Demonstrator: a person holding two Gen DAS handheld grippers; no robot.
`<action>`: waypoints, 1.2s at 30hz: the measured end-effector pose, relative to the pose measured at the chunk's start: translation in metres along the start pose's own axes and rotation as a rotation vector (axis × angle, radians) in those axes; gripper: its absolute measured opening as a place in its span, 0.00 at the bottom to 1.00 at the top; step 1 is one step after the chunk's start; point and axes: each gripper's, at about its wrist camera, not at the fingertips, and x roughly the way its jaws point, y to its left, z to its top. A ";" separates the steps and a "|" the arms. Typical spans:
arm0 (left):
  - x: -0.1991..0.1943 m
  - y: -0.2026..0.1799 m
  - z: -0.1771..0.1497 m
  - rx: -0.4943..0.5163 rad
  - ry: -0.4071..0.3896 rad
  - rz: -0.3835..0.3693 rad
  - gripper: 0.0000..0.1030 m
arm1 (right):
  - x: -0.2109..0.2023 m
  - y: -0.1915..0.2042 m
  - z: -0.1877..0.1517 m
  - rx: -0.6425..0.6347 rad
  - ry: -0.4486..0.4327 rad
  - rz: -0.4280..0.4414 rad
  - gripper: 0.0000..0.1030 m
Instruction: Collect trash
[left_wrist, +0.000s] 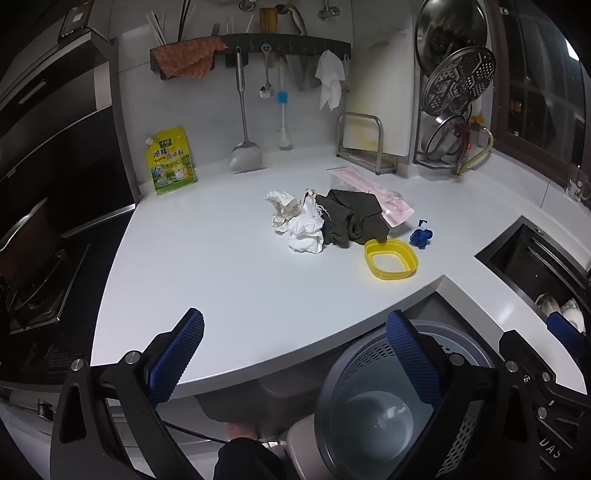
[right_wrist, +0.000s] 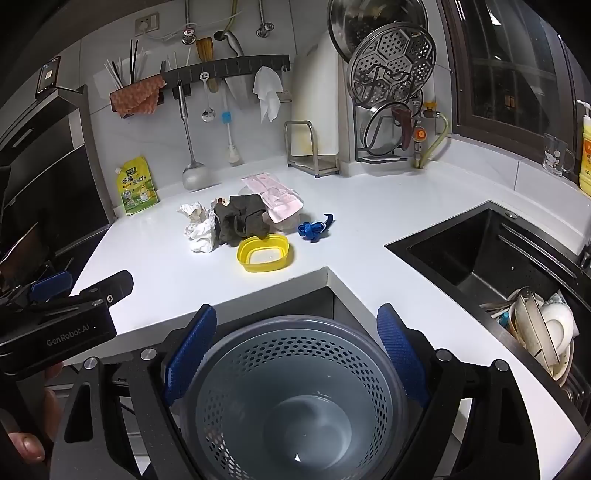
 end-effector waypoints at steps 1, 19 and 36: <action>0.000 0.000 0.000 -0.001 0.000 0.000 0.94 | 0.000 0.000 0.000 0.000 0.000 0.000 0.82; -0.002 0.004 0.001 -0.004 -0.002 -0.001 0.94 | -0.003 0.002 0.001 -0.003 -0.001 -0.002 0.82; -0.004 0.007 0.000 0.001 -0.009 0.001 0.94 | -0.005 0.001 0.000 -0.003 -0.007 -0.002 0.82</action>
